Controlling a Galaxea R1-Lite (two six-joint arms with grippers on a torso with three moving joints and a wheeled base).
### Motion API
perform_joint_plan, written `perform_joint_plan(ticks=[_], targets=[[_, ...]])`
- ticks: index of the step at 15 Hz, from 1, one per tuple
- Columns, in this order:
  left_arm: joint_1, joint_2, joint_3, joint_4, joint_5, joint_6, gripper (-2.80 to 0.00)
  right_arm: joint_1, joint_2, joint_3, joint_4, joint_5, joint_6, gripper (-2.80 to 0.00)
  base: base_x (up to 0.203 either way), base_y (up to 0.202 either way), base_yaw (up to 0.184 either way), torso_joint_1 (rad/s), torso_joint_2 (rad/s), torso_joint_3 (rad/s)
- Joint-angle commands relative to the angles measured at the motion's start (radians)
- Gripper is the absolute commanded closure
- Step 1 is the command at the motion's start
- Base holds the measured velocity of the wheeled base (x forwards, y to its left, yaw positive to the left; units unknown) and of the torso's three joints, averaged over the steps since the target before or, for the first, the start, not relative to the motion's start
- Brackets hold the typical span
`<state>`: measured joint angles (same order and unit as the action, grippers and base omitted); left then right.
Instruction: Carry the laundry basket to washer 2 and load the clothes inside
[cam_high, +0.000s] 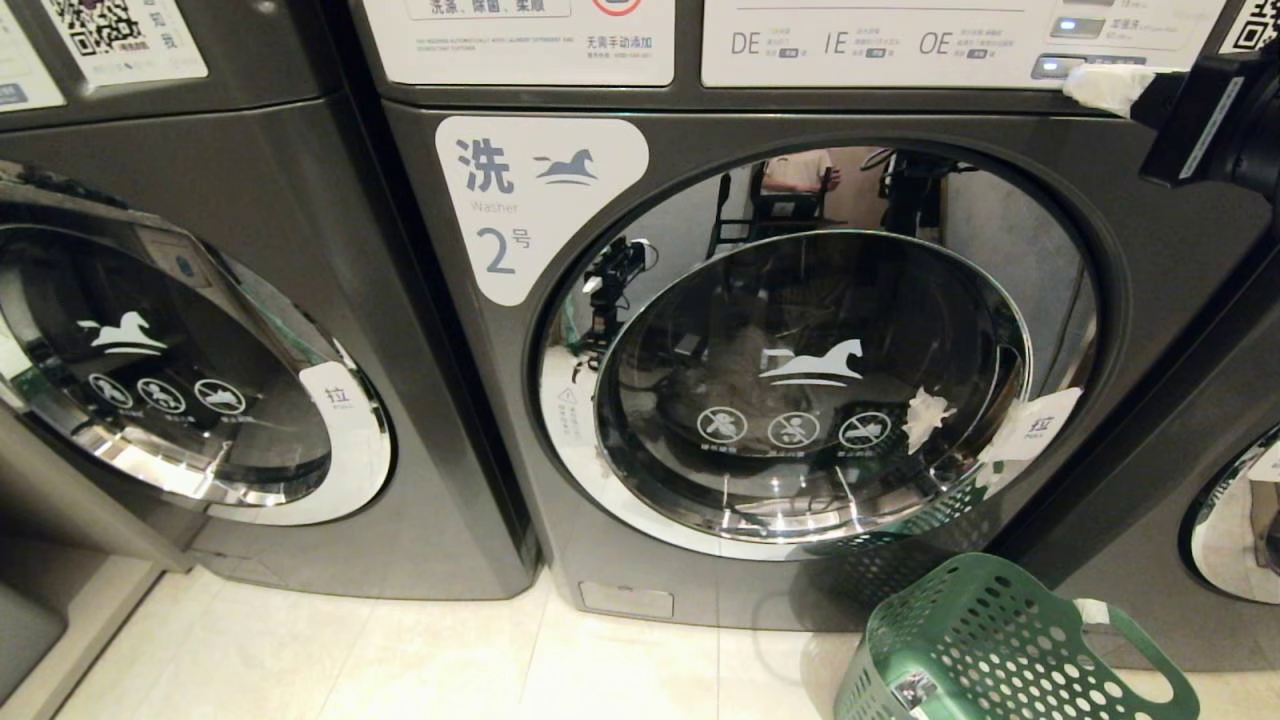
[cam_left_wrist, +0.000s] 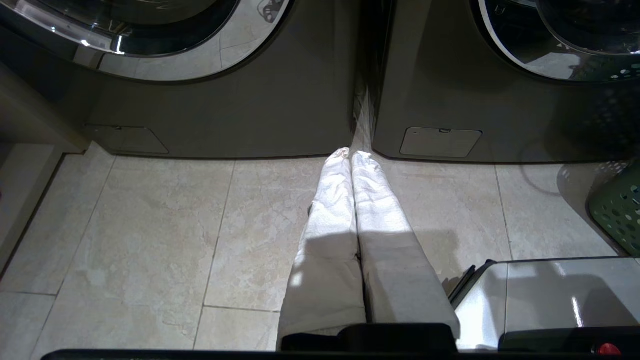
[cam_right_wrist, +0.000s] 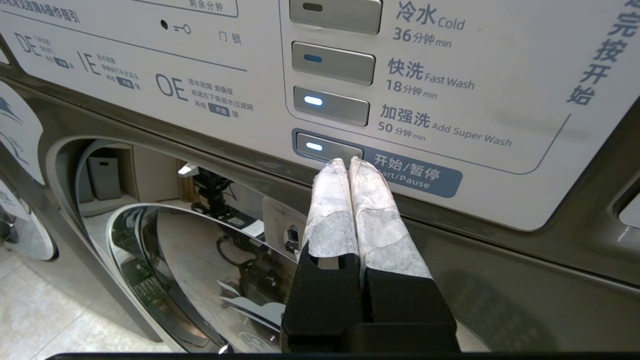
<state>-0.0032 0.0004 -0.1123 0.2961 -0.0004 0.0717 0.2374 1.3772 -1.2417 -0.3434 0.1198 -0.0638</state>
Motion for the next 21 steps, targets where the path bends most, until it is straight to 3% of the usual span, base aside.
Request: perform_joint_plan(ticks=[1, 4, 7, 12, 19, 21], targets=[[0.000, -0.002, 0.000, 0.001, 0.000, 0.000, 0.00, 0.000, 0.004, -0.004, -0.003, 0.001, -0.001, 0.00, 0.000, 0.000, 0.000, 0.000, 0.00, 0.000], [0.000, -0.002, 0.000, 0.001, 0.000, 0.000, 0.00, 0.002, -0.008, 0.005, 0.001, 0.006, -0.001, 0.00, 0.000, 0.000, 0.000, 0.000, 0.00, 0.000], [0.000, -0.002, 0.000, 0.001, -0.001, 0.000, 0.00, 0.008, -0.106, 0.114, 0.046, 0.026, -0.002, 0.00, 0.000, 0.000, 0.000, 0.000, 0.00, 0.000], [-0.001, -0.002, 0.000, 0.001, 0.000, 0.000, 0.00, 0.006, -0.348, 0.483, 0.096, 0.043, 0.001, 0.00, 0.000, 0.000, 0.000, 0.000, 0.00, 0.000], [0.000, -0.002, 0.000, 0.001, 0.000, 0.000, 0.00, -0.176, -0.935, 1.052, 0.294, 0.047, -0.021, 0.00, 0.000, 0.000, 0.000, 0.000, 0.00, 0.000], [-0.001, -0.002, 0.000, 0.001, 0.000, 0.000, 0.00, -0.199, -1.113, 1.129, 0.348, 0.038, -0.047, 0.00, 0.000, 0.000, 0.000, 0.000, 0.00, 0.000]])
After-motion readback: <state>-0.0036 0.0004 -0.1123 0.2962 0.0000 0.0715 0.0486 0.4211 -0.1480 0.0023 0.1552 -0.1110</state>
